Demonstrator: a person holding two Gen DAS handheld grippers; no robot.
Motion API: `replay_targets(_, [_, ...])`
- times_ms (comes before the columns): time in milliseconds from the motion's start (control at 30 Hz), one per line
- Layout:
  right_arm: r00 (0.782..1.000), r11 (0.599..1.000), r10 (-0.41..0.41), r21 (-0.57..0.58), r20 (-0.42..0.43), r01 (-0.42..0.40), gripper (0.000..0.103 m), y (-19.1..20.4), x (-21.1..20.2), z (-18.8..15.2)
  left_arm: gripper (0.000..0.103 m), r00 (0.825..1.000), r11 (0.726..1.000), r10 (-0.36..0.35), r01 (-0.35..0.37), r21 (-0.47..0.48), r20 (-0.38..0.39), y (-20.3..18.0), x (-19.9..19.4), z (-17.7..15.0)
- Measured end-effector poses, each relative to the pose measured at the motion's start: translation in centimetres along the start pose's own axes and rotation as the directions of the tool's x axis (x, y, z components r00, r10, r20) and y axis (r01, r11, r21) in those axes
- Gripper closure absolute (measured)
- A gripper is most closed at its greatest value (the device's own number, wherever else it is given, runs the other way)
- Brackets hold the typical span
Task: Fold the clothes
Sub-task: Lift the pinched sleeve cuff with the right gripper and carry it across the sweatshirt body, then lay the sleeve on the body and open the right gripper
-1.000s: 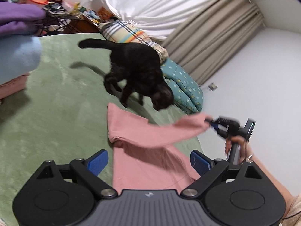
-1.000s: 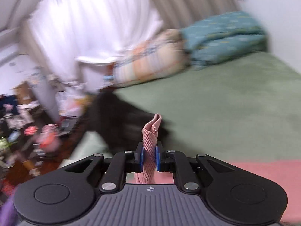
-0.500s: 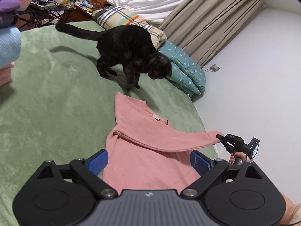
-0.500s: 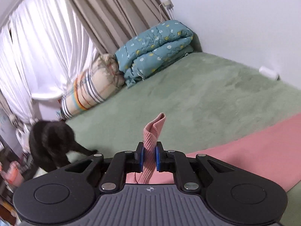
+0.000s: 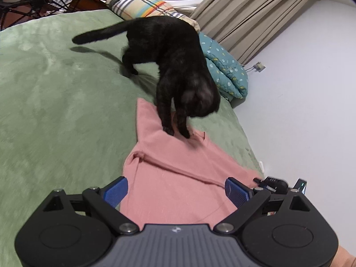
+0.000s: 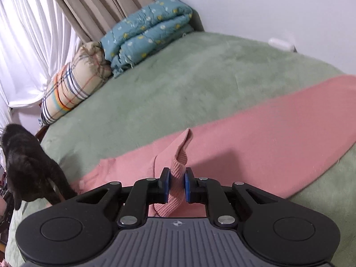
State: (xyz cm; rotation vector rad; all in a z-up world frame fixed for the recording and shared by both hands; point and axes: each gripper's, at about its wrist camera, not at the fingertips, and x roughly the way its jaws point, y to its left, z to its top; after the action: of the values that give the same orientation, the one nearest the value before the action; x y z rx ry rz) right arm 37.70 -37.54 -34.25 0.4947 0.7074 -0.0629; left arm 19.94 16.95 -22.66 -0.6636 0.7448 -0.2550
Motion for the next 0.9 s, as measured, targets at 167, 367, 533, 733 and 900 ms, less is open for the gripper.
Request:
replay_targets(167, [0.999,1.0,-0.015,-0.001,-0.031,0.015,0.087,-1.2,0.6,-0.7,0.009,0.999,0.999,0.034,-0.034,0.005,-0.006,0.9,2.2,1.4])
replay_targets(367, [0.999,0.999,-0.037,-0.003,-0.034,0.037,0.082,-3.1,0.8,-1.4,0.009,0.999,0.999,0.044,-0.044,0.002,-0.031,1.3,3.4,1.3])
replay_targets(533, [0.999,0.999,-0.04,0.002,-0.021,0.04,0.079,-4.1,0.0,-1.1,0.009,0.998,0.999,0.046,-0.046,0.0,-0.037,1.4,3.5,0.8])
replay_targets(733, [0.999,0.999,-0.035,-0.032,-0.012,0.035,0.079,-4.1,-1.3,-0.5,0.009,0.999,0.999,0.037,-0.037,0.002,-0.029,1.3,3.3,0.5])
replay_targets(900, [1.0,0.998,-0.01,-0.056,-0.014,0.01,0.079,-3.8,-2.0,-0.1,0.009,0.999,0.999,0.037,-0.037,0.013,-0.03,1.1,3.0,0.4])
